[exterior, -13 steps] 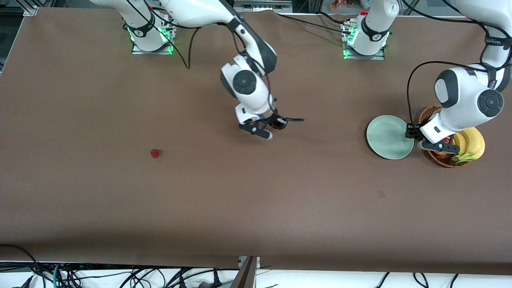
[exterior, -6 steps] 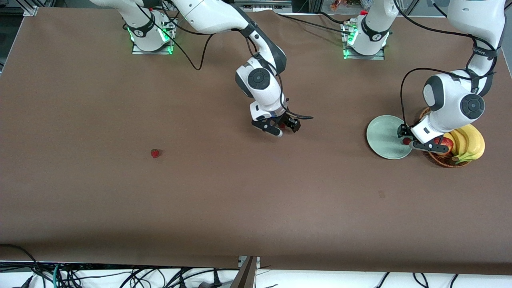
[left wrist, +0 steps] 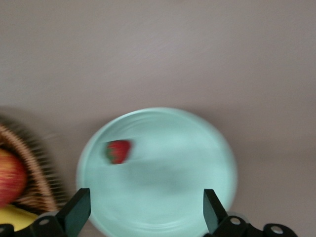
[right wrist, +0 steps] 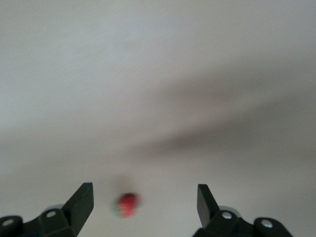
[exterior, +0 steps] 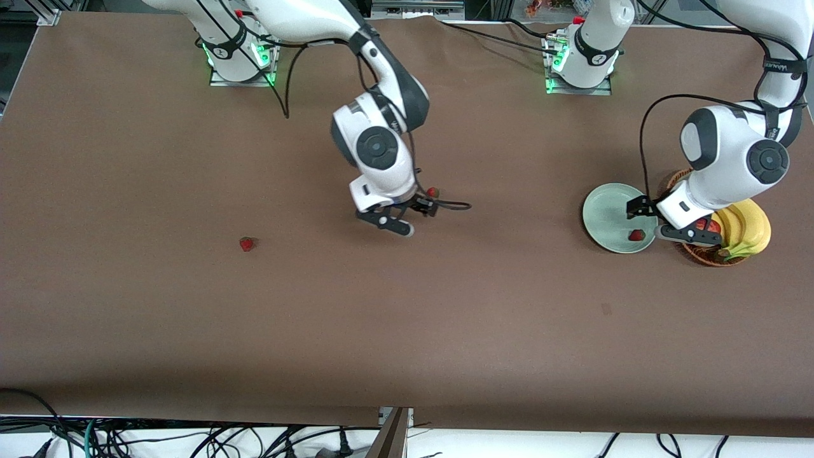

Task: Collect all strawberries into plate
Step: 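Set the second strawberry down mid-table with the right gripper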

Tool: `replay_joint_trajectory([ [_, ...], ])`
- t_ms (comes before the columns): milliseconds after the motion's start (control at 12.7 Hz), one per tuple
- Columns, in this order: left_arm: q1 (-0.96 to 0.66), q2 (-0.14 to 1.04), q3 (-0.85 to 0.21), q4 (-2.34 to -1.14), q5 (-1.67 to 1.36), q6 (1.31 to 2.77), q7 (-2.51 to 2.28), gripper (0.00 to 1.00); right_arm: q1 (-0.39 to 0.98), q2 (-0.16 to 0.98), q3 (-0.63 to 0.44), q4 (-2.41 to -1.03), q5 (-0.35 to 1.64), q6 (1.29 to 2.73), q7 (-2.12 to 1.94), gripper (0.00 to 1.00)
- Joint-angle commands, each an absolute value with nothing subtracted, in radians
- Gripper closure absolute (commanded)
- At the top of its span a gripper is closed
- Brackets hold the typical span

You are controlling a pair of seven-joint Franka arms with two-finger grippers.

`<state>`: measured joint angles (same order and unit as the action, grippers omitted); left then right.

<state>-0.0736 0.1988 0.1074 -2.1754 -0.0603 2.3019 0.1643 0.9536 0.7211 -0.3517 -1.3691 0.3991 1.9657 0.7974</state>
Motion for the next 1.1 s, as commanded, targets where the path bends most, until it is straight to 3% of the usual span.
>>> replay_joint_trajectory([
  [0,-0.081,0.195,-0.062,-2.12,-0.086,2.266,-0.115,0.0,0.954,0.651,-0.47,-1.475,0.41,1.858,0.501,0.07],
  [315,-0.09,0.277,-0.306,-1.998,-0.069,2.266,-0.495,0.0,0.954,0.595,-0.688,-1.681,0.411,1.868,0.0,0.07],
  [473,-0.121,0.32,-0.386,-1.941,0.001,2.266,-0.682,0.0,0.947,0.598,-0.75,-1.771,0.411,1.948,-0.151,0.07],
  [789,-0.149,0.451,-0.549,-1.872,0.175,2.278,-0.966,0.0,0.859,0.637,-0.738,-1.815,0.443,2.092,-0.267,0.09],
  [1025,-0.244,0.573,-0.551,-1.793,0.309,2.281,-1.148,0.0,0.851,0.692,-0.732,-1.818,0.492,2.163,-0.307,0.13],
])
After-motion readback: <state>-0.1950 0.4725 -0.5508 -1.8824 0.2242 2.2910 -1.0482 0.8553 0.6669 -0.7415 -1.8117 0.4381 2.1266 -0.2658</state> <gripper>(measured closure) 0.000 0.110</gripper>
